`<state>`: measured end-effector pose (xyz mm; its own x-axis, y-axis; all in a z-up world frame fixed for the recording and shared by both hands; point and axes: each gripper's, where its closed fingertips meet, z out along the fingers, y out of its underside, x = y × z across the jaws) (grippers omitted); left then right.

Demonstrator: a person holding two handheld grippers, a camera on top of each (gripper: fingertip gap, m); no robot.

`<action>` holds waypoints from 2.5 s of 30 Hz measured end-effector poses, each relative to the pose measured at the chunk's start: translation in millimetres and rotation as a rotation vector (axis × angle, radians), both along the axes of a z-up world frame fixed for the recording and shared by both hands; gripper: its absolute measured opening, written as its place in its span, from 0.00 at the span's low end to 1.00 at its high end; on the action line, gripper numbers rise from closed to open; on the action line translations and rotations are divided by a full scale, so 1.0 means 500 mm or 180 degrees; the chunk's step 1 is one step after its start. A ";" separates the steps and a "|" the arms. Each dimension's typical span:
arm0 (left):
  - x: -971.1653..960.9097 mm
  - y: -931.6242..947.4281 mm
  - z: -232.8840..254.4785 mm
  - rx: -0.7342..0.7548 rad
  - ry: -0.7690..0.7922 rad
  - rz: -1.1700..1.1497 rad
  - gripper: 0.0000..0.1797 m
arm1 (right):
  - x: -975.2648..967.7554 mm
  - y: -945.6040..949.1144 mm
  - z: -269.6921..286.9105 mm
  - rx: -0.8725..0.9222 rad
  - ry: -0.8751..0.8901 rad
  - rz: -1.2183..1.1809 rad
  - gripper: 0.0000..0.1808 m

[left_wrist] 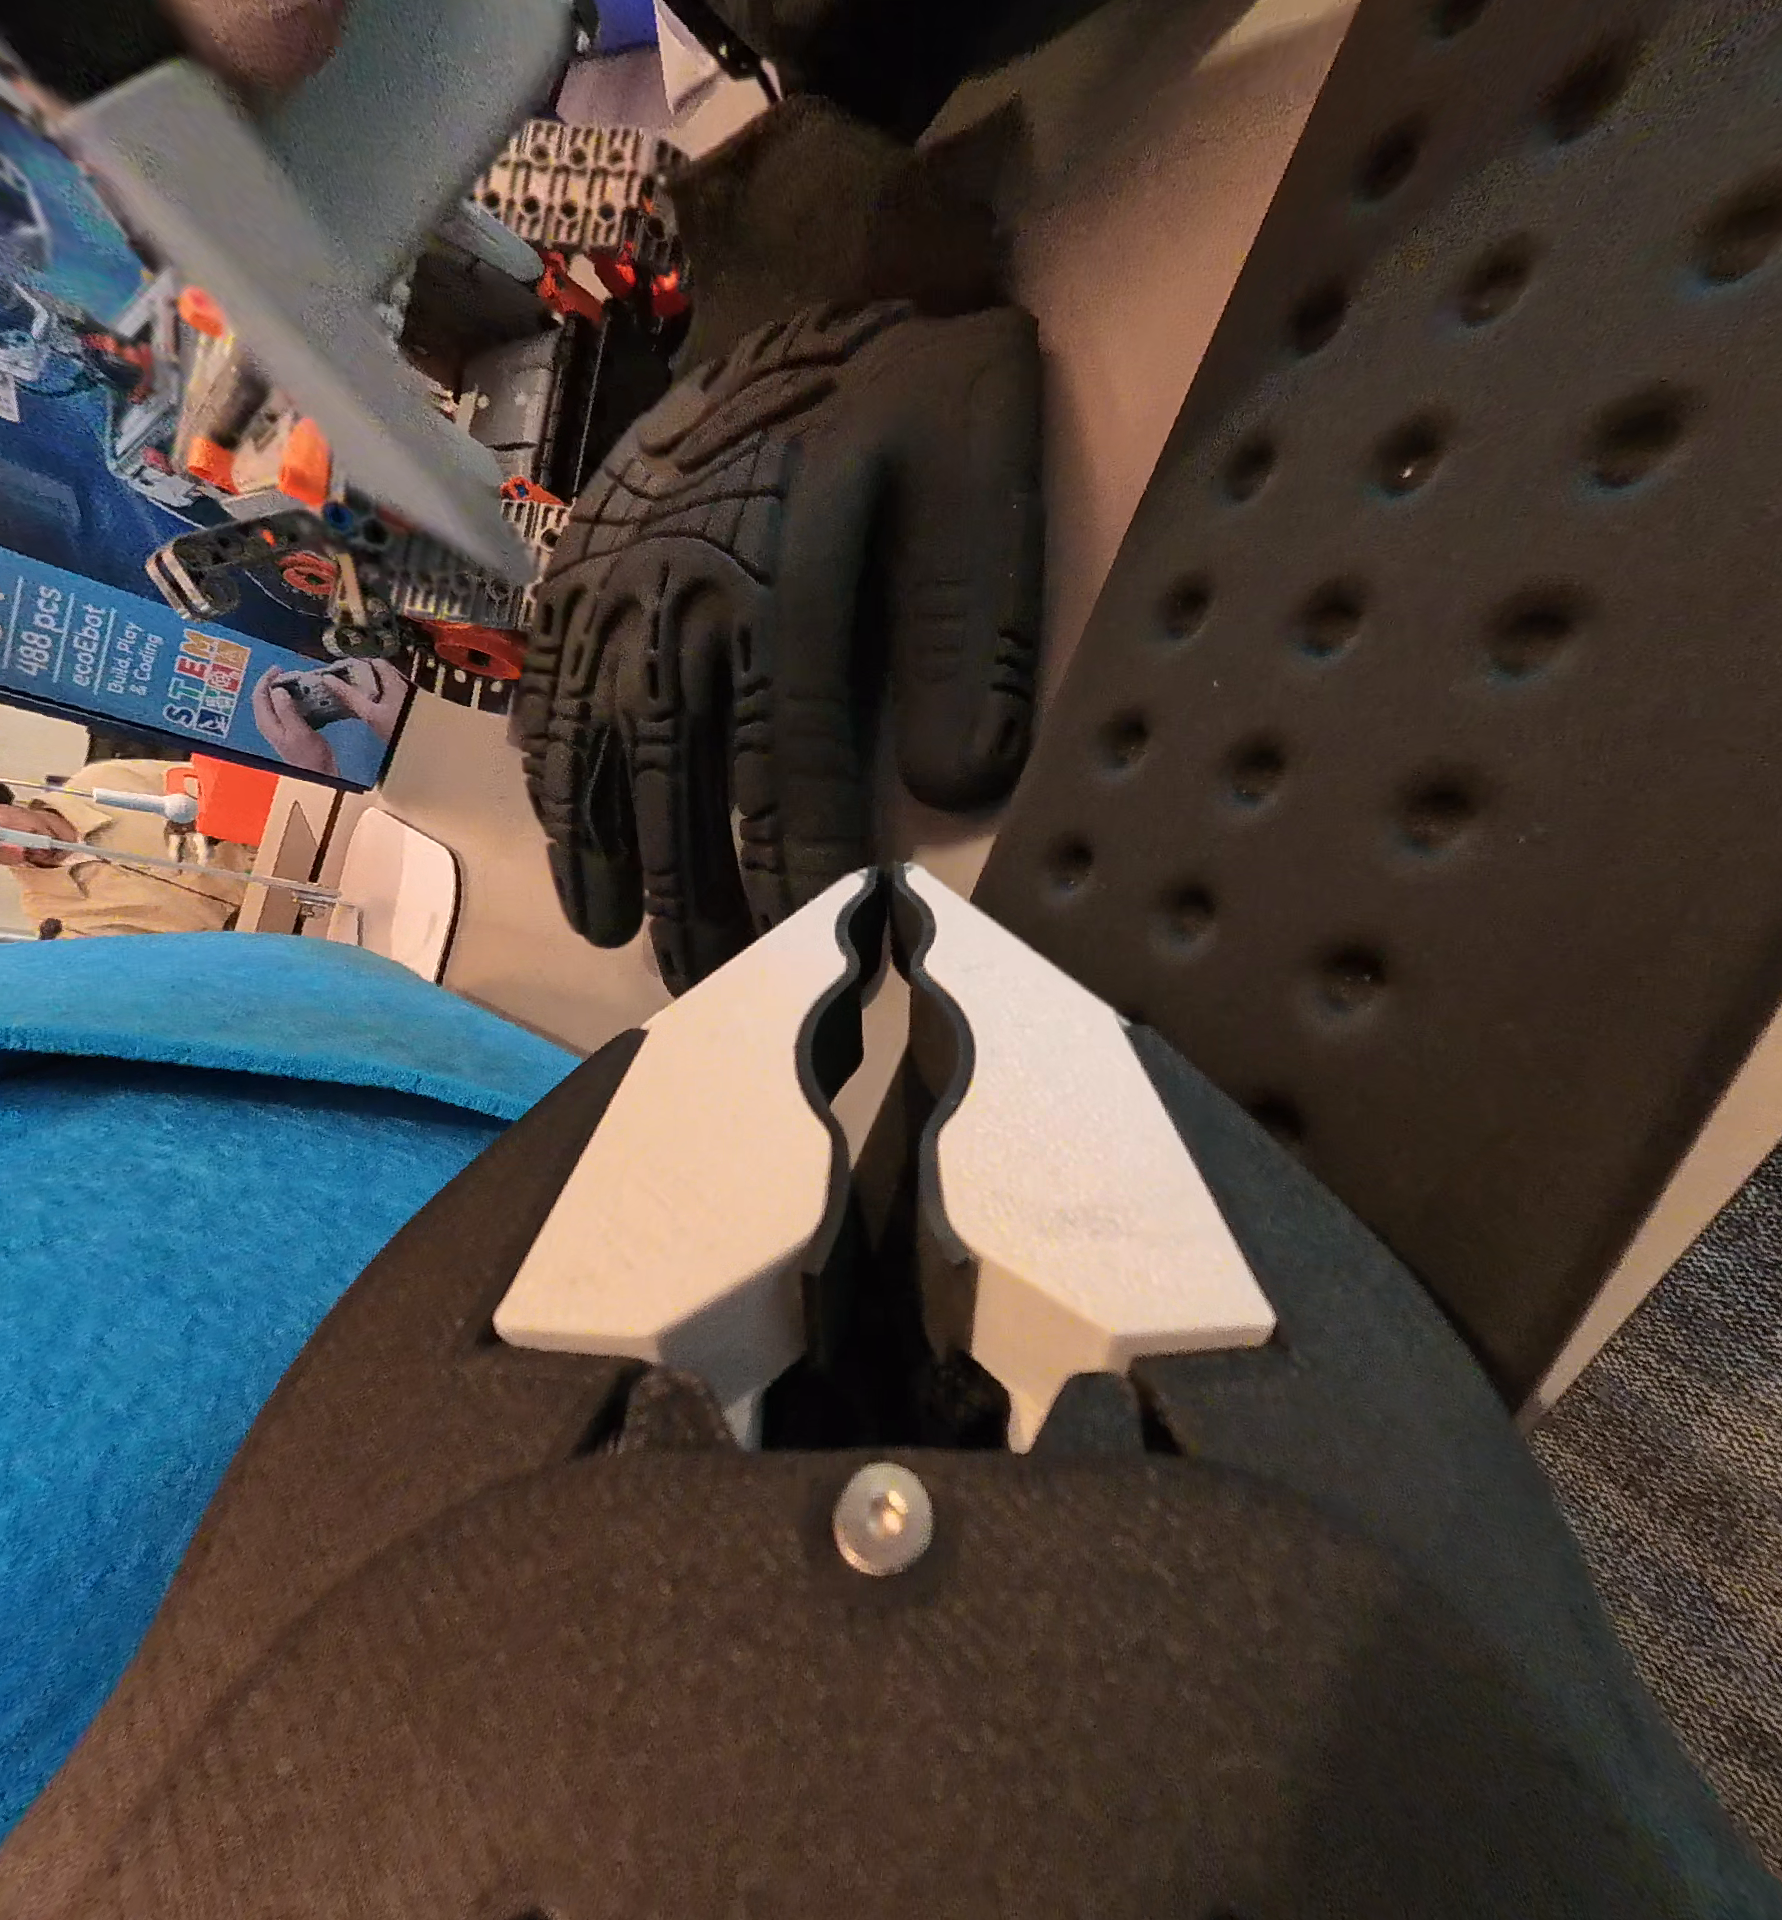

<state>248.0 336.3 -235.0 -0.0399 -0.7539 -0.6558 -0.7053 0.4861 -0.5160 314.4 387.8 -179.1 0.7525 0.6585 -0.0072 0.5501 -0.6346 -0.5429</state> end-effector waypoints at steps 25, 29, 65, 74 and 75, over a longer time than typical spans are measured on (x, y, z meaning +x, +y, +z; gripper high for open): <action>0.111 -0.047 0.011 -0.0256 -0.0148 0.0003 0.11 | 0.057 -0.065 -0.040 -0.0458 -0.0196 0.0008 0.06; 0.124 -0.039 0.001 -0.0397 -0.0031 0.0109 0.11 | 0.110 -0.070 -0.016 -0.0309 -0.0471 -0.0077 0.08; 0.076 -0.063 0.045 -0.0632 -0.0534 -0.0054 0.15 | 0.300 -0.254 -0.023 -0.0625 -0.0344 -0.0279 0.15; 0.060 -0.061 0.042 -0.0613 -0.0534 -0.0058 0.14 | 0.091 -0.129 0.096 0.0268 0.0272 0.0257 0.15; 0.060 -0.061 0.041 -0.0598 -0.0528 -0.0058 0.14 | 0.069 -0.107 0.083 0.0288 0.0261 0.0291 0.15</action>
